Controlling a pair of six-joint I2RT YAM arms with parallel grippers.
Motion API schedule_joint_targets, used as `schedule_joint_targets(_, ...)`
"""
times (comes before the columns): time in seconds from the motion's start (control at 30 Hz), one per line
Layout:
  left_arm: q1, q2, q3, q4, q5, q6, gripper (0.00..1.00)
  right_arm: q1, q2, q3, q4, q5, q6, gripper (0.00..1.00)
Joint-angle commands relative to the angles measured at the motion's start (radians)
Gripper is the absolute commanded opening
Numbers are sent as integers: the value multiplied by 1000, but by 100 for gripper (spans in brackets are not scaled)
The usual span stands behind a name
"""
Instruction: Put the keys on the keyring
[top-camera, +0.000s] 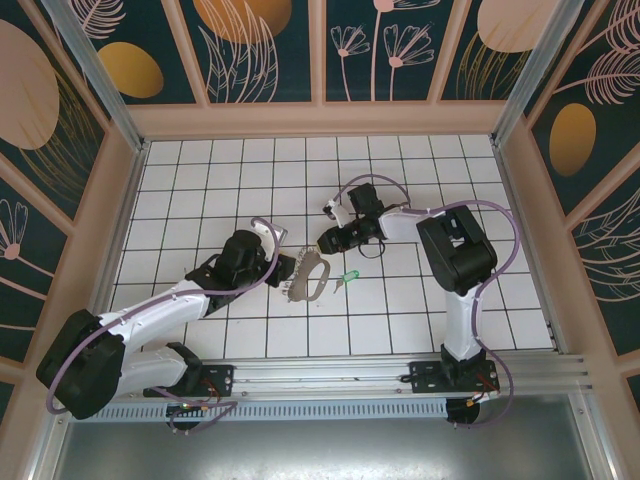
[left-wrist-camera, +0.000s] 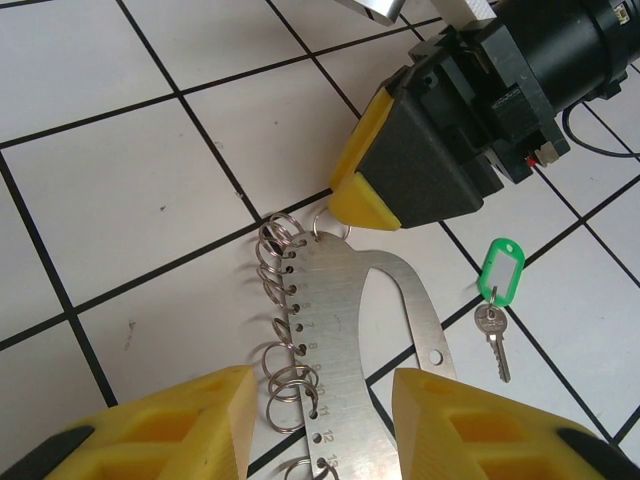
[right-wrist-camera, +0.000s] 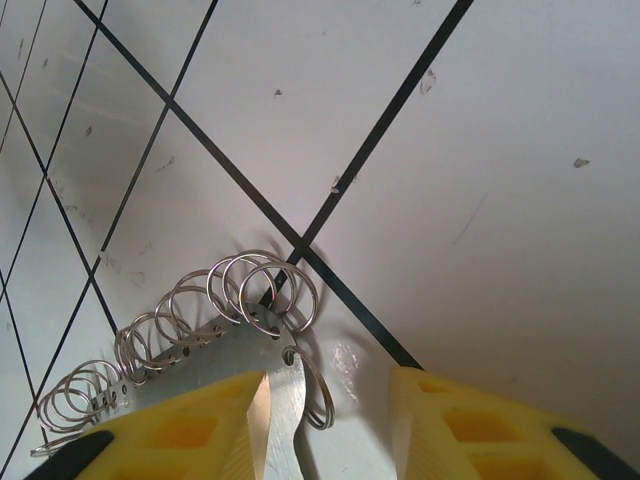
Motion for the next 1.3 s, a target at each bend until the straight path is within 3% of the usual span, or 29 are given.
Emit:
schedule_joint_targets(0.0, 7, -17, -11, 24, 6, 20, 40, 20, 37, 18, -30, -33, -16, 33)
schedule_joint_targets(0.57, 14, -20, -13, 25, 6, 24, 40, 51, 17, 4, -23, -45, -19, 21)
schedule_joint_targets(0.77, 14, -23, -14, 27, 3, 21, 40, 52, 4, -3, -25, -18, -26, 24)
schedule_joint_targets(0.9, 13, -25, -15, 28, 2, 21, 40, 67, -31, -16, -27, 62, -41, 30)
schedule_joint_targets(1.27, 12, -33, -14, 25, 2, 21, 40, 119, -103, -39, -20, 218, -96, 30)
